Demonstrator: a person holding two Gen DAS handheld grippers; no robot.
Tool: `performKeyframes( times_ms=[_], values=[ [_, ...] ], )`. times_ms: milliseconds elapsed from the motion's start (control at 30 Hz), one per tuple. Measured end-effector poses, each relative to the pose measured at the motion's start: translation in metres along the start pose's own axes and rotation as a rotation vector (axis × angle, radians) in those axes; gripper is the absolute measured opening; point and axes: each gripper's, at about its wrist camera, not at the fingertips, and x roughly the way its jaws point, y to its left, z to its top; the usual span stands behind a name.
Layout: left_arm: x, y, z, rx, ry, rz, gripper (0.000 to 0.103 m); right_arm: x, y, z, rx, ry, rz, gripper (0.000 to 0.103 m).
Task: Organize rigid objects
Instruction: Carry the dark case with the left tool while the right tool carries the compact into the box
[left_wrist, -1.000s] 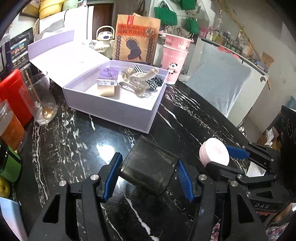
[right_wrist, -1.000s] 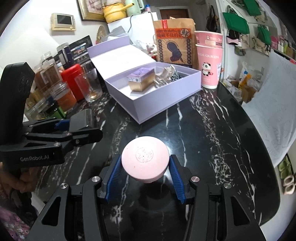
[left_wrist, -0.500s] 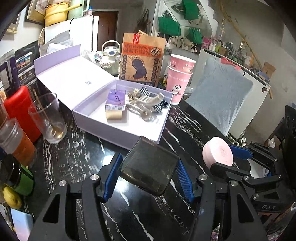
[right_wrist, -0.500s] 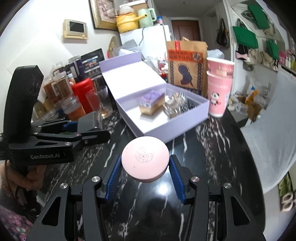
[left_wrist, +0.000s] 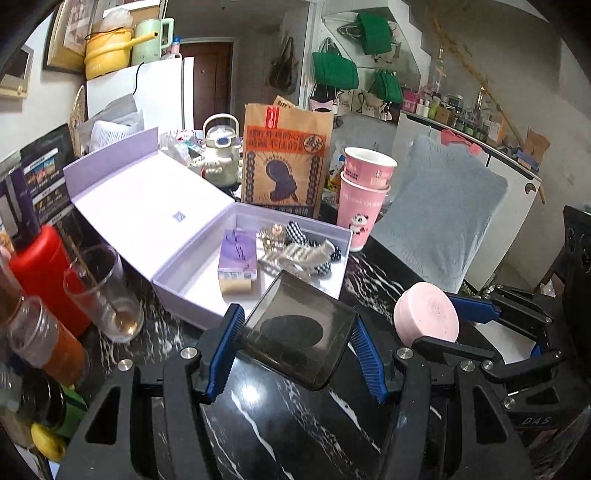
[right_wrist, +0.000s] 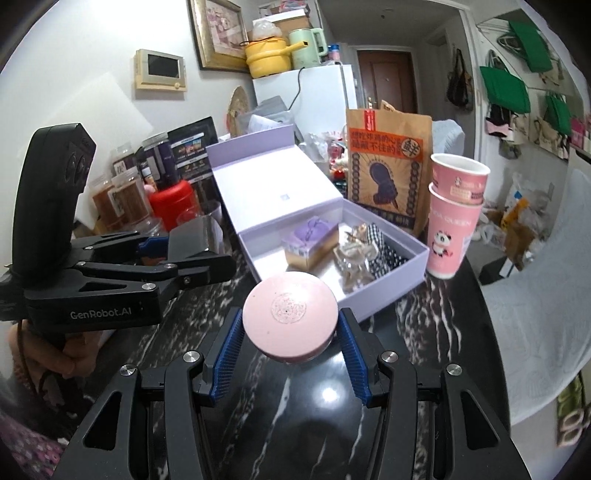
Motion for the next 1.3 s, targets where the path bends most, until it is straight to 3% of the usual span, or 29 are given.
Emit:
performKeyframes(
  times_ms=[733,1300],
  values=[
    [0.052,0.026,0.076,0.042,-0.013,0.016,0.058,0.043,-0.035,0.079,-0.018,-0.045,0.006,0.051],
    [0.105,0.071,0.097,0.000,0.027,0.076,0.058,0.098,-0.062,0.112,-0.025,-0.026,-0.015,0.051]
  ],
)
